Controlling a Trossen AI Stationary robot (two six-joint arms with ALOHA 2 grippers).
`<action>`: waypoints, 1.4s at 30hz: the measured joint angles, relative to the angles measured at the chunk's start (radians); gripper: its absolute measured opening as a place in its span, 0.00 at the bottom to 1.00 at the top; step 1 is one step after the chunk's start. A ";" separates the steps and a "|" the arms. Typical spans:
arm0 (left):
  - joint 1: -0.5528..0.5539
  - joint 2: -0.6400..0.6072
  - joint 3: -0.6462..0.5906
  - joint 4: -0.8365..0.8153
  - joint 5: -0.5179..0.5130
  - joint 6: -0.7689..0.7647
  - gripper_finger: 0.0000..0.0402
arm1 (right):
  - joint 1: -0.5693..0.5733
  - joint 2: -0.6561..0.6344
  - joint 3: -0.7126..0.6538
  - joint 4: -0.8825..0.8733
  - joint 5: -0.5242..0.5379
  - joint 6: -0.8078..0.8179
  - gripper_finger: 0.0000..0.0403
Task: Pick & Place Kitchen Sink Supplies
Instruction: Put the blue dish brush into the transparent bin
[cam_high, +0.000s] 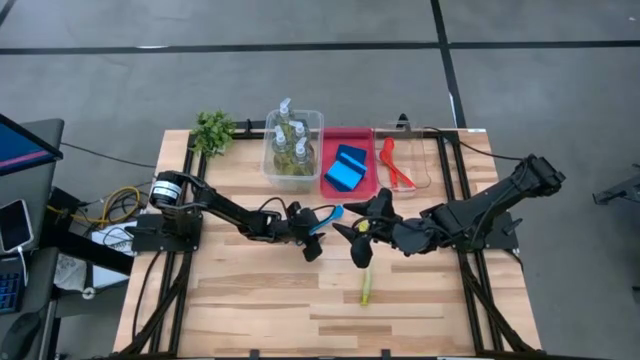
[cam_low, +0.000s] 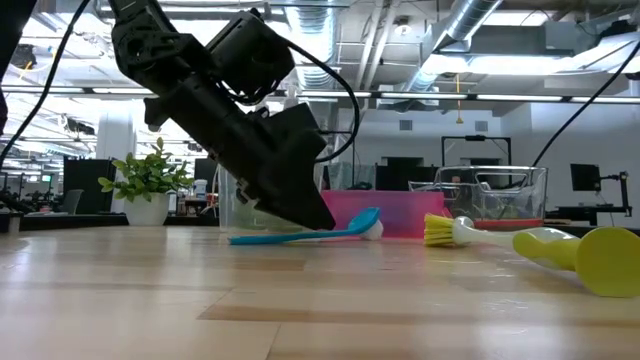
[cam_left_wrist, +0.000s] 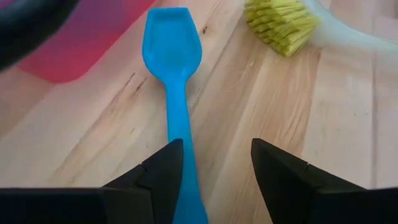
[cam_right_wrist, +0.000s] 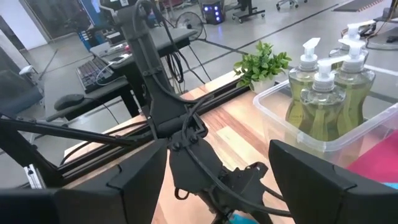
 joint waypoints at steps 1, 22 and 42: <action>0.000 0.000 0.000 -0.002 -0.006 0.008 0.48 | 0.000 0.000 0.000 -0.004 0.000 0.008 0.68; 0.018 0.000 0.000 0.011 -0.068 0.141 0.48 | 0.000 0.000 0.000 -0.028 -0.056 0.013 0.68; 0.024 0.119 0.008 0.052 0.063 0.010 0.37 | 0.007 0.000 0.000 -0.067 -0.079 0.041 0.68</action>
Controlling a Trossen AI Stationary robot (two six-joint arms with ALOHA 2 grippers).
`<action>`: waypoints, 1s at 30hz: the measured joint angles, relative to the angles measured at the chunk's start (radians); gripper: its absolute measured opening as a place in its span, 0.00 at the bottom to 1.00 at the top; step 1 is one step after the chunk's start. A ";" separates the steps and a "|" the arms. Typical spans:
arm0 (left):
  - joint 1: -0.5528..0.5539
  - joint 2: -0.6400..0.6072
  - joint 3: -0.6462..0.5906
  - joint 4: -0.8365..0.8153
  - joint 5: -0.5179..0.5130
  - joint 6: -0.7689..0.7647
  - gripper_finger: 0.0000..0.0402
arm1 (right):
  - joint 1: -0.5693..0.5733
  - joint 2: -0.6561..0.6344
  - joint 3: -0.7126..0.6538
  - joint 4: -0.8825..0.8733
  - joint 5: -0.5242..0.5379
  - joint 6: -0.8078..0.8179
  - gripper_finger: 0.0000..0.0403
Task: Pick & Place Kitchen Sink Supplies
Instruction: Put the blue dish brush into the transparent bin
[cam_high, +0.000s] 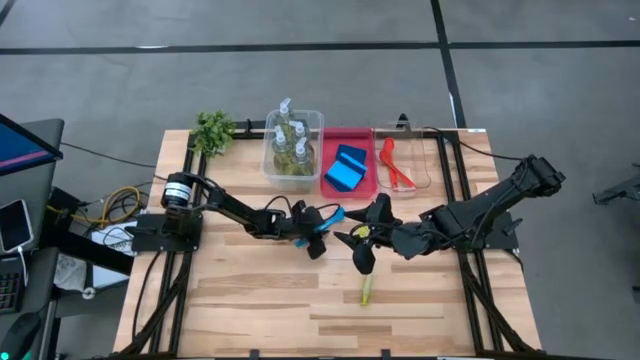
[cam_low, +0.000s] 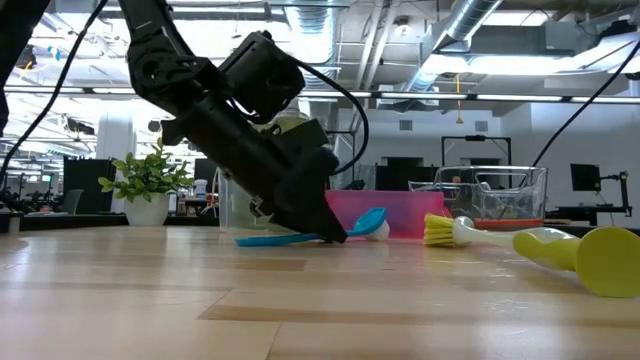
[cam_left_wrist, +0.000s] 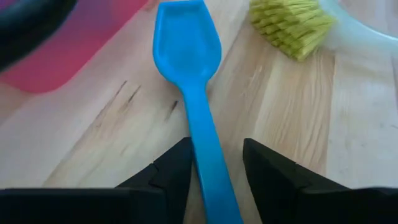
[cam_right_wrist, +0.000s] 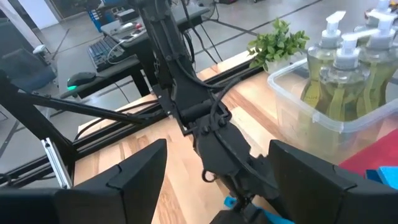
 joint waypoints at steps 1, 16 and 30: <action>-0.007 -0.005 0.000 -0.002 -0.013 -0.001 0.35 | 0.003 0.000 0.000 -0.010 0.000 0.013 0.68; -0.022 -0.122 -0.012 -0.043 -0.001 -0.005 0.14 | 0.006 0.000 0.000 -0.036 0.000 0.069 0.68; -0.038 -0.124 -0.011 -0.024 -0.003 -0.017 0.15 | 0.025 0.000 0.000 -0.036 0.001 0.069 0.68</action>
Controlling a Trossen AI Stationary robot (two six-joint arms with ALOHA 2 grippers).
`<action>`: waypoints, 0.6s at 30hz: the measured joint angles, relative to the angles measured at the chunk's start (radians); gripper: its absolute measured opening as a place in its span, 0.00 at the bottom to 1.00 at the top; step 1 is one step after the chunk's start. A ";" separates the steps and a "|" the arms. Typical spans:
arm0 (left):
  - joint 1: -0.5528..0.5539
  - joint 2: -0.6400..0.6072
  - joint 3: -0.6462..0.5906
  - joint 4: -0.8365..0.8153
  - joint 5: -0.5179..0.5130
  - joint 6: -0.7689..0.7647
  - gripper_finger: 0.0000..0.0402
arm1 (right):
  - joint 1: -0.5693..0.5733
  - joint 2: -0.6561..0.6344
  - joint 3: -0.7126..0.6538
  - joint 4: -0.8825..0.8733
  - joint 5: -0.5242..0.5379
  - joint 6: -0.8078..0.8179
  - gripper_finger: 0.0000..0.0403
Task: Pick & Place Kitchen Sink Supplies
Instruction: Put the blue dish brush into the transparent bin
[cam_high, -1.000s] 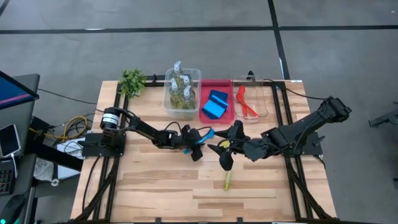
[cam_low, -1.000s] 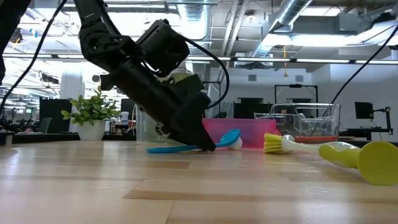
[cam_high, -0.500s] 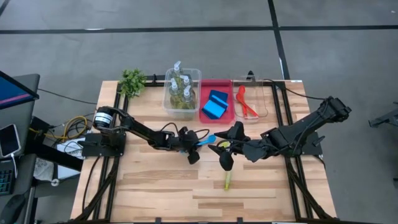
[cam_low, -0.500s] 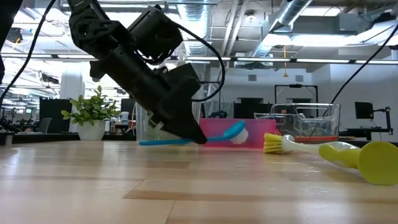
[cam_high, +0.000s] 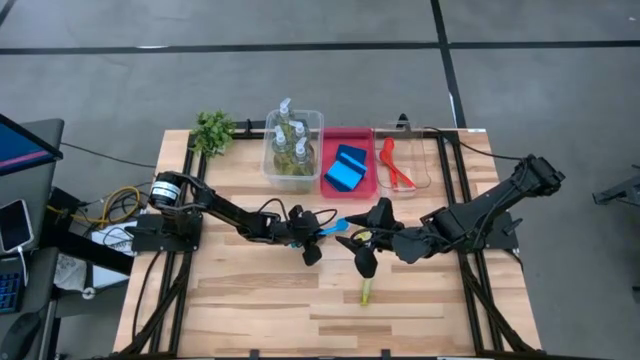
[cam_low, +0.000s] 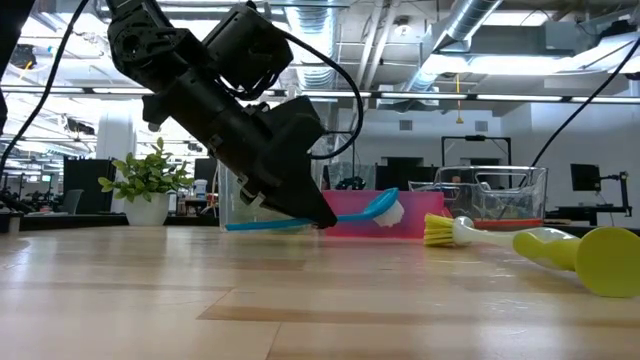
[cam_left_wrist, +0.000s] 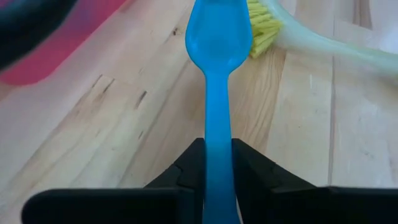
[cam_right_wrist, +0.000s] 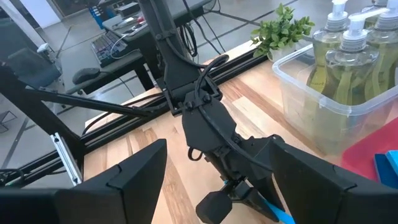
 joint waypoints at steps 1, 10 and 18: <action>0.000 0.000 0.000 0.003 0.000 -0.004 0.15 | 0.000 0.000 0.000 0.000 0.000 0.000 0.68; 0.000 -0.018 0.001 0.103 0.036 -0.022 0.15 | 0.000 0.000 0.000 0.000 0.000 0.000 0.68; 0.015 -0.202 0.003 0.126 0.037 0.053 0.15 | -0.001 0.000 0.000 0.001 0.003 0.000 0.68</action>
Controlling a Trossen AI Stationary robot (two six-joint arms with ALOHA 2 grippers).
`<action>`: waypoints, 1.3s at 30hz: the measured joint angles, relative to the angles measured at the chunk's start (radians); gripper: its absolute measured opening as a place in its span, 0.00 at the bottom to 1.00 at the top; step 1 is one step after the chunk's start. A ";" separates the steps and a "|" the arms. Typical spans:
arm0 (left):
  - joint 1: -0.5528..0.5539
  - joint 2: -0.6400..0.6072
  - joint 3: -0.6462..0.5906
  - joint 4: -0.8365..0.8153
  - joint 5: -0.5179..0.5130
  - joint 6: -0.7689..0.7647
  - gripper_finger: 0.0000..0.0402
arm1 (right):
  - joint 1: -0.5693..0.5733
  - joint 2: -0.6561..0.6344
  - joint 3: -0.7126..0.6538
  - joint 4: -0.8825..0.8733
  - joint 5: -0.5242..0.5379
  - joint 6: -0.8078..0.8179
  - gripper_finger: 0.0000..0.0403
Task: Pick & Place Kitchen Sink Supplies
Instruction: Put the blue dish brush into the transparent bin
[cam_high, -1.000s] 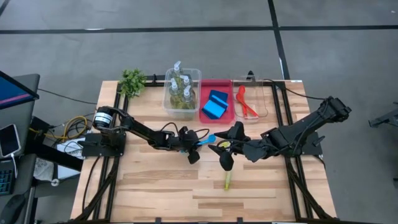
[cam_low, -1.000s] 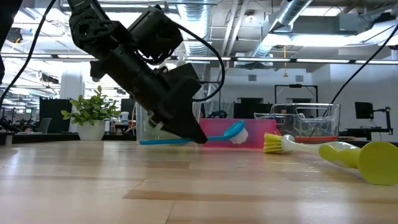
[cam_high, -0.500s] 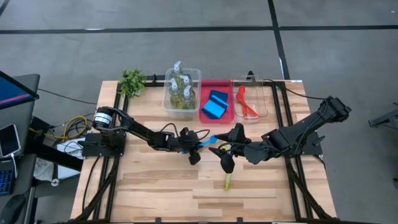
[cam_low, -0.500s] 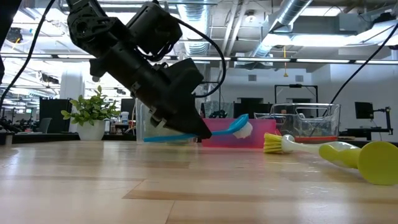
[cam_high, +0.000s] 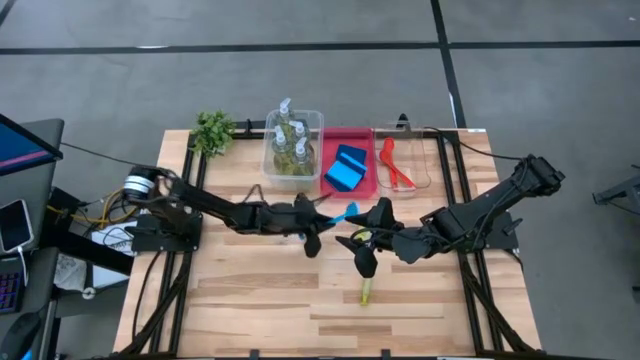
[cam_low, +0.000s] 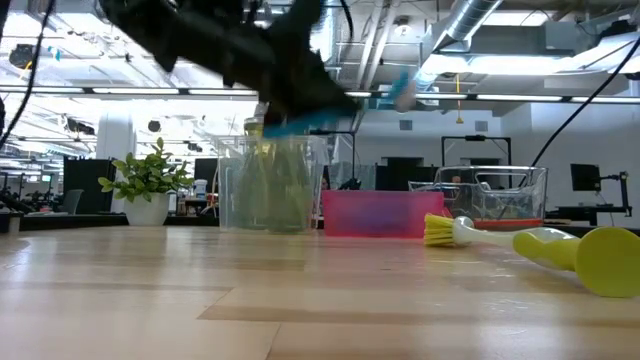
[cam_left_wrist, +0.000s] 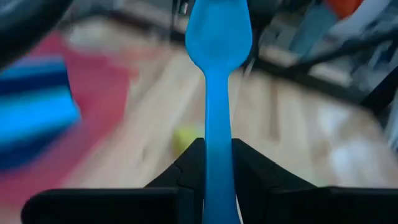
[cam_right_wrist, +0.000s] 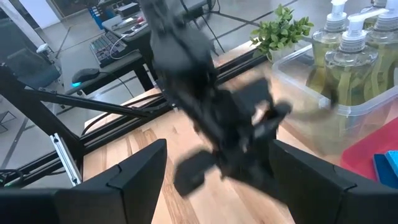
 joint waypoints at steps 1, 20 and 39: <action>0.003 -0.030 0.000 0.005 0.000 0.012 0.15 | 0.000 0.000 0.000 0.000 0.000 -0.001 0.68; -0.023 -0.347 0.001 0.175 0.091 0.037 0.15 | -0.003 0.000 0.000 0.077 0.003 -0.122 0.68; -0.084 -0.342 0.000 0.267 0.161 0.007 0.15 | -0.066 0.000 0.000 0.393 0.023 -0.455 0.68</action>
